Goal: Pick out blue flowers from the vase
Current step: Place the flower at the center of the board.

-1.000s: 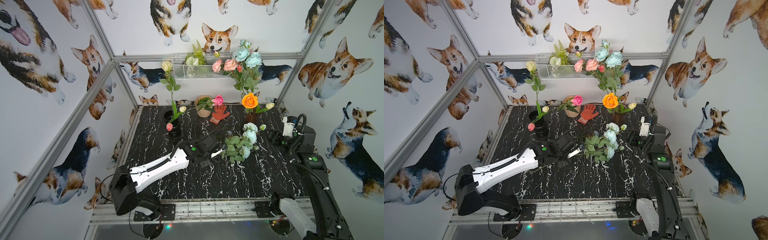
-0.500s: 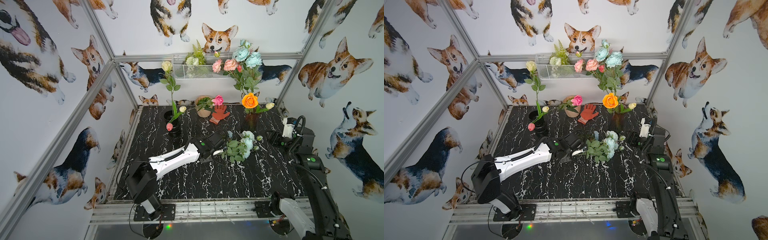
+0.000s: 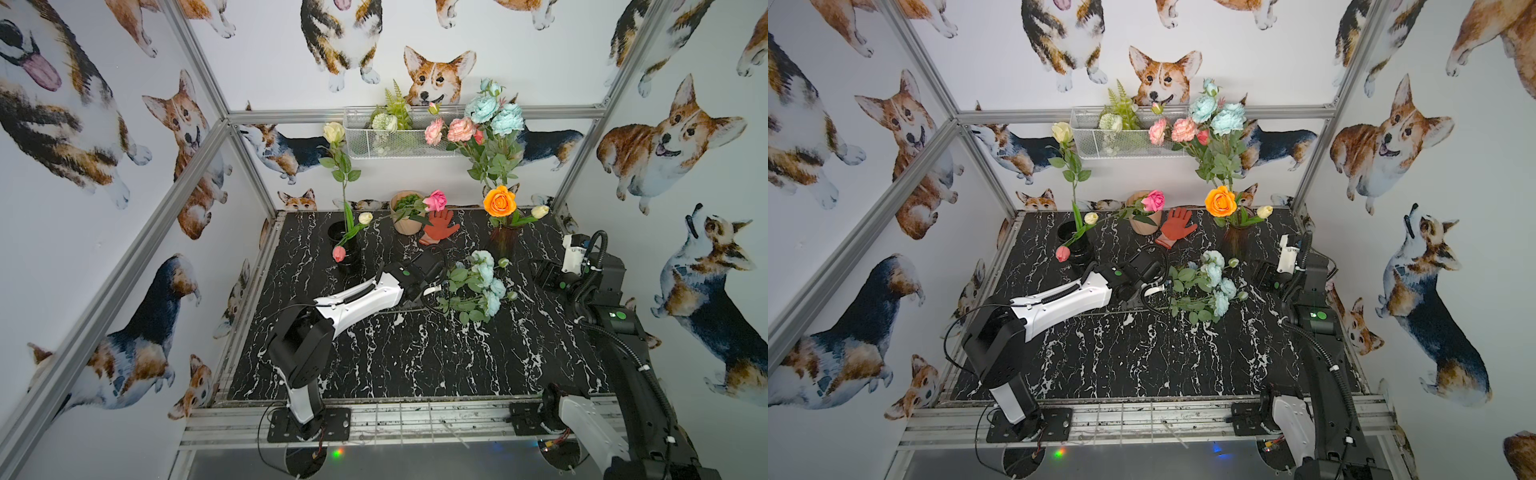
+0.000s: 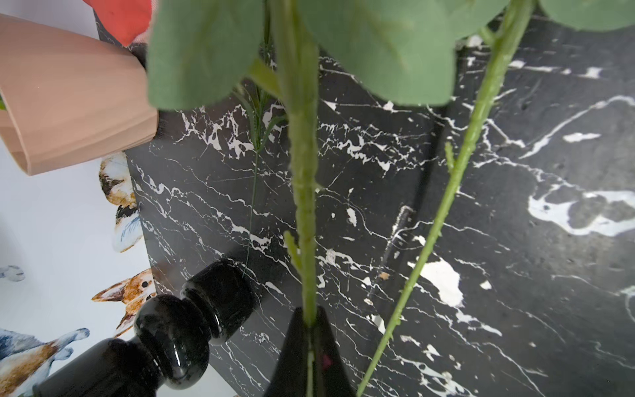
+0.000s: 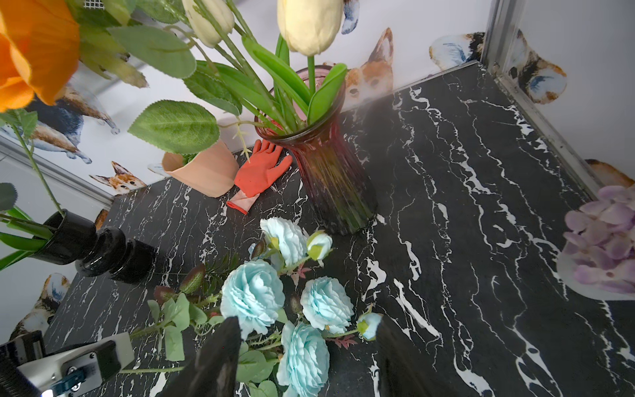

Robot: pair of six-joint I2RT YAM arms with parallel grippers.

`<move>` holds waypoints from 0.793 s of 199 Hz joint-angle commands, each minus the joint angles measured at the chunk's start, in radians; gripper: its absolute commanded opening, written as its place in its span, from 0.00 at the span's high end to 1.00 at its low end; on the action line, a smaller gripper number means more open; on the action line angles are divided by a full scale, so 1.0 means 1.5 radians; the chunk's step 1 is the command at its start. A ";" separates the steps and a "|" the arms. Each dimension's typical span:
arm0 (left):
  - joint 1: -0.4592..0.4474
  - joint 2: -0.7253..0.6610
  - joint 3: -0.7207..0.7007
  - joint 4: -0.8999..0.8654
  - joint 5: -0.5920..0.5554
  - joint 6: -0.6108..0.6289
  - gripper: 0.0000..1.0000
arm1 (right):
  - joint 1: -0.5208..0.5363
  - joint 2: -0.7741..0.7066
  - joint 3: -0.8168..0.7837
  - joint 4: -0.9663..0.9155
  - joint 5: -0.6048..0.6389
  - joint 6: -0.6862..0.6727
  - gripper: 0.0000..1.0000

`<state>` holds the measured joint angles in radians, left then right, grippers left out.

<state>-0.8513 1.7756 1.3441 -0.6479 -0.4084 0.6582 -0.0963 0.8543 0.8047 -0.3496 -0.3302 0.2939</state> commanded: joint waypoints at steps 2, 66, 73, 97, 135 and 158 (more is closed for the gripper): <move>0.004 0.009 -0.004 0.040 0.031 0.013 1.00 | 0.001 0.003 0.001 0.031 -0.007 0.012 0.35; 0.004 0.006 -0.056 0.122 0.051 0.023 1.00 | 0.001 0.009 0.005 0.037 -0.013 0.015 0.35; 0.005 0.003 -0.066 0.132 0.054 0.028 1.00 | 0.001 0.010 0.004 0.038 -0.015 0.017 0.35; 0.011 -0.001 -0.086 0.156 0.058 0.037 1.00 | 0.001 0.012 0.002 0.043 -0.019 0.019 0.35; 0.017 0.021 -0.084 0.168 0.056 0.057 1.00 | 0.001 0.016 -0.002 0.048 -0.027 0.018 0.35; 0.019 0.031 -0.077 0.173 0.055 0.072 1.00 | 0.001 0.015 0.000 0.049 -0.029 0.018 0.35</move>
<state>-0.8268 1.8091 1.2160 -0.4232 -0.3374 0.7177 -0.0963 0.8772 0.8036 -0.3187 -0.3637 0.3122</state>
